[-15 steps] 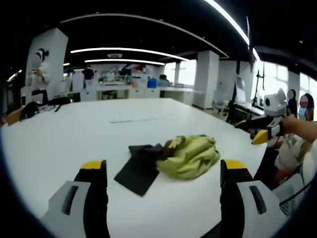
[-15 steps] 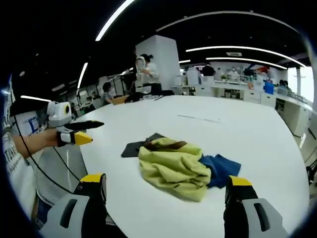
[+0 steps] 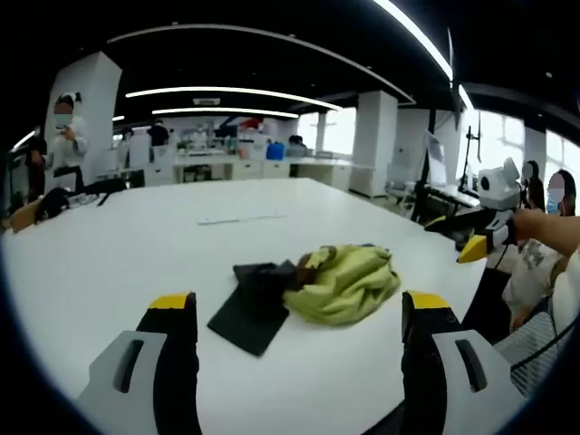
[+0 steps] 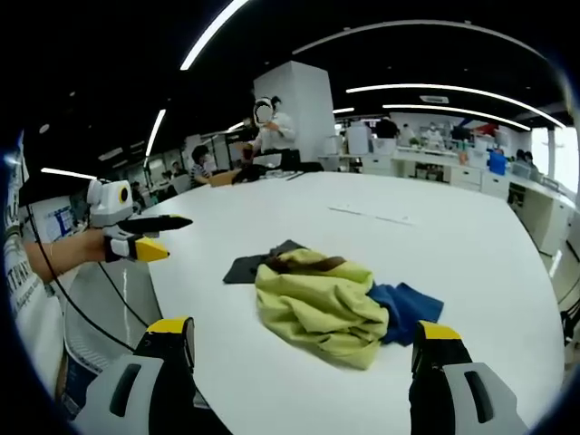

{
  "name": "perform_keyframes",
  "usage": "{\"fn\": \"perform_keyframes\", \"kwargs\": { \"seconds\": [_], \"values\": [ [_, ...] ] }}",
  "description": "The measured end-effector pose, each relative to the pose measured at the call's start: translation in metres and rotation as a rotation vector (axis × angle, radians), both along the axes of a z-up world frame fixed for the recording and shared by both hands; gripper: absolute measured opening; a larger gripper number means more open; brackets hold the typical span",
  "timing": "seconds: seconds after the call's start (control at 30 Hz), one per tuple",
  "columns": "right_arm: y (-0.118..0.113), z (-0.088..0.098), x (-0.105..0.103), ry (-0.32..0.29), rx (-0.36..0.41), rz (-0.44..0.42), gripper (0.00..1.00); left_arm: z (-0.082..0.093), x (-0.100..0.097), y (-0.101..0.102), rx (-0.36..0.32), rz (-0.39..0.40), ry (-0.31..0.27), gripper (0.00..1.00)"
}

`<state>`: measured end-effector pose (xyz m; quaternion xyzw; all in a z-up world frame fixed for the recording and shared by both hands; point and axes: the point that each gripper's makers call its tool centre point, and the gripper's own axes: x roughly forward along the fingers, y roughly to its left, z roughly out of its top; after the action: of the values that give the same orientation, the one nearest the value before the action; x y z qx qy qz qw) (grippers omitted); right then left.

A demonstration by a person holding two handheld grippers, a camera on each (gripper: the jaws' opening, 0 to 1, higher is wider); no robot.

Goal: Fold the garment on the visible template until the final outline fits inside the template.

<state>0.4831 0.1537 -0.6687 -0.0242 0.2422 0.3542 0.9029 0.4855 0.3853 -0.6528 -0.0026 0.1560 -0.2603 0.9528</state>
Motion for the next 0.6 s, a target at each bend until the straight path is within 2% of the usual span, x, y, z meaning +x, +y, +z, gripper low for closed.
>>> {"fn": "perform_keyframes", "kwargs": {
  "seconds": [0.6],
  "values": [
    [0.0011, 0.0018, -0.0025, 0.005, 0.014, 0.009, 0.99, -0.001, 0.0002, -0.0007, -0.008, -0.009, 0.002, 0.9]
  ]
}}
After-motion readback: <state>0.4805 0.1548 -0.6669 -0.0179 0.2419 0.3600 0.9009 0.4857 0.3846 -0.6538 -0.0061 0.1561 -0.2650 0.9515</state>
